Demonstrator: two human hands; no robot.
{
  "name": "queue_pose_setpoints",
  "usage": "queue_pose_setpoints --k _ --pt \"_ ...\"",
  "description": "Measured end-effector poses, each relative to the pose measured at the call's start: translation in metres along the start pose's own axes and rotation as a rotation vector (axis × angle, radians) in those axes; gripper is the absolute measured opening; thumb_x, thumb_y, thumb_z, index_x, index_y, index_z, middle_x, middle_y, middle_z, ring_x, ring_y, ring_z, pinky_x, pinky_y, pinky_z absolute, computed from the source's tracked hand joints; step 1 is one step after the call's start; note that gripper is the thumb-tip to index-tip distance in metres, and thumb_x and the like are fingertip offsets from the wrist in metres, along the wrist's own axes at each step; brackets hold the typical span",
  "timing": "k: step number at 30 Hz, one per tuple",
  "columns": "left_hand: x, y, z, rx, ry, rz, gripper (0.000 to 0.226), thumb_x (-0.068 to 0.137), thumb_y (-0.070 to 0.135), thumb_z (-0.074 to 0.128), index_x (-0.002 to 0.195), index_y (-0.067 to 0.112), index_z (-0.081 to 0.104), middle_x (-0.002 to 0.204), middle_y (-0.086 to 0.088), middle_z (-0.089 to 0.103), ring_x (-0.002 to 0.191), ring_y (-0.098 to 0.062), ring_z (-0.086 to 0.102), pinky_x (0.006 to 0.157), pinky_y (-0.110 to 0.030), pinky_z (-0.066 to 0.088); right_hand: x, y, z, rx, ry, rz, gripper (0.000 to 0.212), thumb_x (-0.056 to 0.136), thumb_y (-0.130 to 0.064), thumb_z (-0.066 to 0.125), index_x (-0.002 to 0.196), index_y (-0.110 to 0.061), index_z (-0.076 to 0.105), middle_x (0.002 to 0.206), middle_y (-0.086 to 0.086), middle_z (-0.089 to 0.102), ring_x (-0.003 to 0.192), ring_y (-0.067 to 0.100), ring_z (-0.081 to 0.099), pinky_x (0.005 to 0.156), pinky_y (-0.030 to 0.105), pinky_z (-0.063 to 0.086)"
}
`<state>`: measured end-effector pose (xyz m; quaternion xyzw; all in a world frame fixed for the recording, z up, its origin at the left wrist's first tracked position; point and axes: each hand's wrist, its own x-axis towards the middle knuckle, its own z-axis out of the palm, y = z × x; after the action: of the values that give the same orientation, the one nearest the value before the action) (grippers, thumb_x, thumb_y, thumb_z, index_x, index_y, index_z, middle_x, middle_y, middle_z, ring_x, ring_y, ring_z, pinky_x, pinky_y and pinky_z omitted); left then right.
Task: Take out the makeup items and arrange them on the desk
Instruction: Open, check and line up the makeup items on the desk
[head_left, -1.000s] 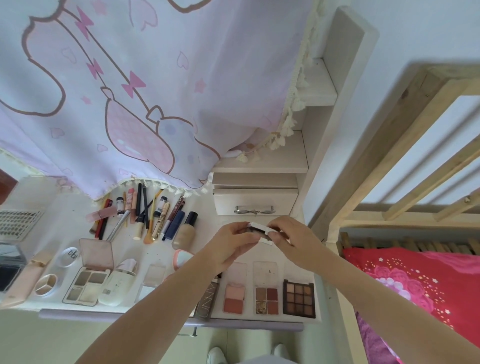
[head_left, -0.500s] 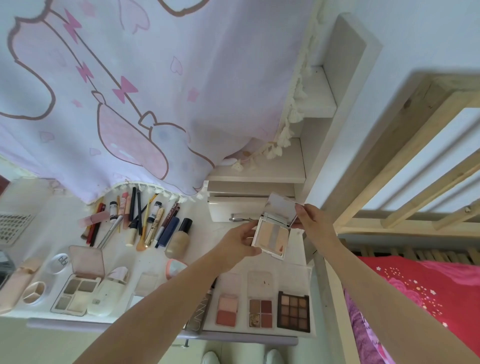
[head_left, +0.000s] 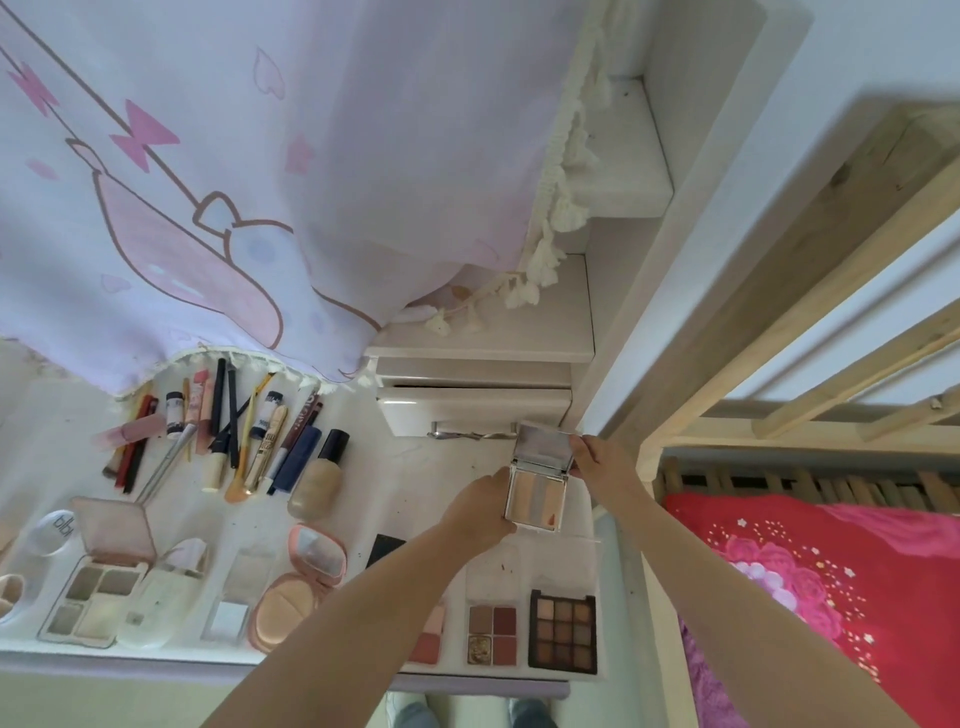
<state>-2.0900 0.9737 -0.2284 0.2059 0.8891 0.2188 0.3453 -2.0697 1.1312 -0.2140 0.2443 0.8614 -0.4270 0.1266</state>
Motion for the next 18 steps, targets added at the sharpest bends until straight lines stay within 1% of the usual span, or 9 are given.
queue_pose_setpoints --k 2,4,7,9,13,15,16,17,18 --pt "0.003 -0.001 0.004 0.026 -0.006 -0.022 0.037 0.086 0.009 0.054 0.121 0.002 0.043 0.118 -0.018 0.055 0.109 -0.03 0.054 0.087 -0.033 0.044 0.002 0.002 0.003 -0.027 0.0 0.011 0.034 0.099 -0.022 0.03 0.074 -0.007 0.047 0.084 0.024 0.06 0.089 0.035 0.06 0.069 0.028 0.036" --pt "0.005 -0.001 0.006 0.035 -0.02 -0.026 0.034 0.087 0.008 0.052 0.119 0.001 0.045 0.118 -0.018 0.055 0.109 -0.03 0.054 0.086 -0.032 0.045 0.004 0.005 0.005 -0.052 0.001 0.017 0.036 0.1 -0.022 0.029 0.071 -0.008 0.046 0.082 0.023 0.06 0.081 0.029 0.055 0.063 0.027 0.031" --pt "0.006 0.001 0.007 0.023 -0.038 -0.021 0.033 0.087 0.005 0.049 0.119 0.001 0.047 0.117 -0.017 0.056 0.107 -0.029 0.055 0.086 -0.03 0.045 0.007 0.01 0.008 -0.073 -0.017 0.04 0.038 0.1 -0.023 0.028 0.066 -0.016 0.044 0.072 0.007 0.053 0.083 0.027 0.056 0.067 0.025 0.032" --pt "0.007 0.001 0.007 0.025 -0.045 -0.04 0.031 0.088 0.003 0.044 0.119 0.0 0.047 0.117 -0.019 0.055 0.106 -0.031 0.055 0.086 -0.032 0.045 0.008 0.013 0.01 -0.091 -0.024 0.047 0.039 0.1 -0.022 0.027 0.065 -0.015 0.043 0.076 0.009 0.052 0.083 0.027 0.055 0.068 0.024 0.03" --pt "0.003 0.002 0.003 0.025 -0.059 -0.081 0.032 0.09 0.004 0.043 0.122 -0.002 0.043 0.122 -0.02 0.052 0.11 -0.032 0.053 0.09 -0.034 0.044 0.005 0.008 0.012 -0.084 -0.028 0.034 0.031 0.1 -0.02 0.027 0.089 -0.007 0.053 0.081 0.007 0.051 0.082 0.02 0.046 0.066 0.023 0.026" --pt "-0.001 0.003 0.0 0.029 -0.067 -0.083 0.039 0.093 0.008 0.043 0.13 -0.001 0.036 0.128 -0.019 0.048 0.117 -0.031 0.049 0.096 -0.035 0.042 0.001 0.007 0.013 -0.063 0.007 0.034 0.028 0.099 -0.019 0.03 0.087 -0.007 0.052 0.075 0.001 0.049 0.085 0.023 0.049 0.067 0.025 0.031" --pt "-0.004 0.001 -0.003 0.025 -0.062 -0.084 0.044 0.094 0.01 0.042 0.136 0.001 0.032 0.132 -0.018 0.046 0.12 -0.03 0.047 0.099 -0.034 0.041 -0.002 0.006 0.015 -0.064 0.036 0.023 0.025 0.098 -0.018 0.033 0.092 -0.007 0.055 0.079 0.003 0.052 0.091 0.027 0.052 0.069 0.026 0.035" --pt "-0.009 0.0 -0.007 0.016 -0.047 -0.083 0.048 0.095 0.012 0.041 0.14 0.004 0.028 0.134 -0.016 0.044 0.122 -0.028 0.046 0.102 -0.033 0.039 -0.007 0.003 0.016 -0.068 0.079 0.009 0.024 0.097 -0.018 0.037 0.106 -0.004 0.055 0.093 0.007 0.056 0.104 0.03 0.052 0.078 0.028 0.039" --pt "-0.013 -0.002 -0.012 0.005 -0.019 -0.086 0.049 0.096 0.013 0.04 0.143 0.007 0.026 0.136 -0.013 0.043 0.123 -0.026 0.045 0.103 -0.032 0.039 -0.014 -0.001 0.018 -0.078 0.128 -0.004 0.031 0.095 -0.016 0.041 0.121 0.0 0.049 0.112 0.014 0.055 0.116 0.031 0.047 0.091 0.03 0.037"
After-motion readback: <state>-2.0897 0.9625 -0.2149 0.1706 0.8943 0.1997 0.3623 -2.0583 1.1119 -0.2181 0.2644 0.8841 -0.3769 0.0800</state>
